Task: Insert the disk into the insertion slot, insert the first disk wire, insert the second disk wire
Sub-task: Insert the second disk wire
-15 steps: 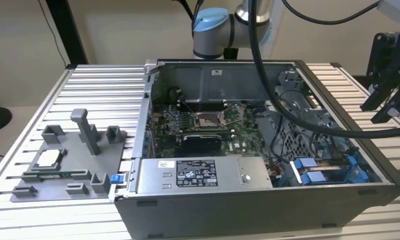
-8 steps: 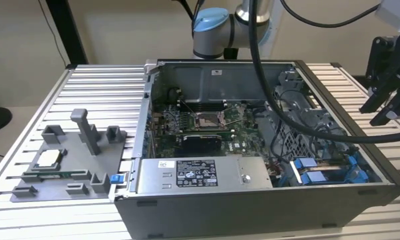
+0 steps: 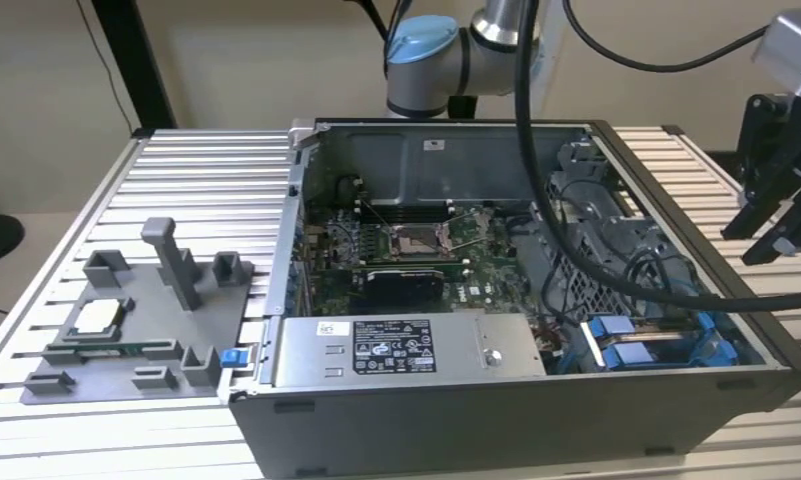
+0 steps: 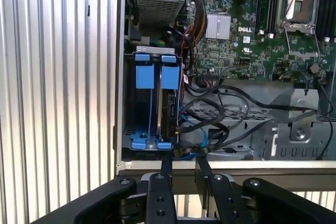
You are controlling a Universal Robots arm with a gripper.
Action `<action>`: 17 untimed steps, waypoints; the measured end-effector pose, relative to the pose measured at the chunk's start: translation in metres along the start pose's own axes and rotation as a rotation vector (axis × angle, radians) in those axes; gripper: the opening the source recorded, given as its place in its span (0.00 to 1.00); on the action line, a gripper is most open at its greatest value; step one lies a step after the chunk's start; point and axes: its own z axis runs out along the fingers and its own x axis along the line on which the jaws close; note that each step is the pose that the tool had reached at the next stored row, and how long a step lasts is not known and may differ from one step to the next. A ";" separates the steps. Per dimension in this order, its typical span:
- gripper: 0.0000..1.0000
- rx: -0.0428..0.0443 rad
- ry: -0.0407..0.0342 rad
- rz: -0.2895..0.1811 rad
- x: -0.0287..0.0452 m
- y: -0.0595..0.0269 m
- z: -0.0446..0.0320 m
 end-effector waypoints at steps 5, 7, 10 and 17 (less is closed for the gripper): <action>1.00 0.0043 0.0001 -0.001 0.0006 -0.0055 0.0075; 1.00 0.0058 0.0002 -0.001 0.0007 -0.0090 0.0106; 1.00 0.0051 0.0000 0.000 -0.0002 -0.0153 0.0165; 1.00 -0.0311 -0.0030 0.004 -0.0022 -0.0222 0.0215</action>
